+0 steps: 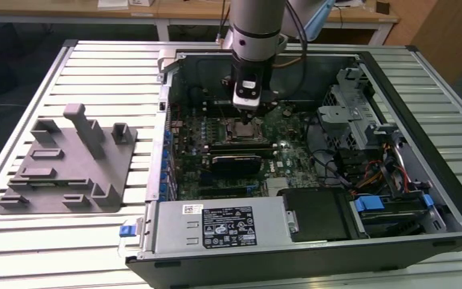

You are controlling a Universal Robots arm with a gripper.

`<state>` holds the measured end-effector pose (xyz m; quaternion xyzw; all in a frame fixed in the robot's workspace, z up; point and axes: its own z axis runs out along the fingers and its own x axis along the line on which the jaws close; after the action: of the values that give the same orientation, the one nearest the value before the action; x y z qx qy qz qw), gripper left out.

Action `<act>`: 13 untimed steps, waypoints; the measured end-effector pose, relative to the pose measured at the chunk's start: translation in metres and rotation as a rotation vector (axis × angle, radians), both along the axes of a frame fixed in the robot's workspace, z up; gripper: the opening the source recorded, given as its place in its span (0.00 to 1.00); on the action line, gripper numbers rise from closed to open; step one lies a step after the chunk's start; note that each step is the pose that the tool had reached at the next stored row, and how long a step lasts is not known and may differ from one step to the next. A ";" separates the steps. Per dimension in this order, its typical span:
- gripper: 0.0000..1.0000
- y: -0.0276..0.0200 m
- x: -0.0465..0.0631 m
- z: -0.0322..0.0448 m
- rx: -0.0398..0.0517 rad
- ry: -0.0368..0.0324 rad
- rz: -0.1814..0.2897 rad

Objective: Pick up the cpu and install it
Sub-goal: 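Close the cpu cover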

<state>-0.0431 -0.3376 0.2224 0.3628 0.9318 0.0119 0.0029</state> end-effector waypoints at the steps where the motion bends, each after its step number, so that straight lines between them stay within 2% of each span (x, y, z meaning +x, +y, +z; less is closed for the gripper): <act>1: 0.11 0.0000 0.000 -0.0001 0.0000 0.0000 0.017; 13: 0.11 0.0000 0.000 -0.0011 0.0007 -0.0001 0.230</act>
<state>-0.0432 -0.3376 0.2213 0.2537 0.9672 0.0125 0.0014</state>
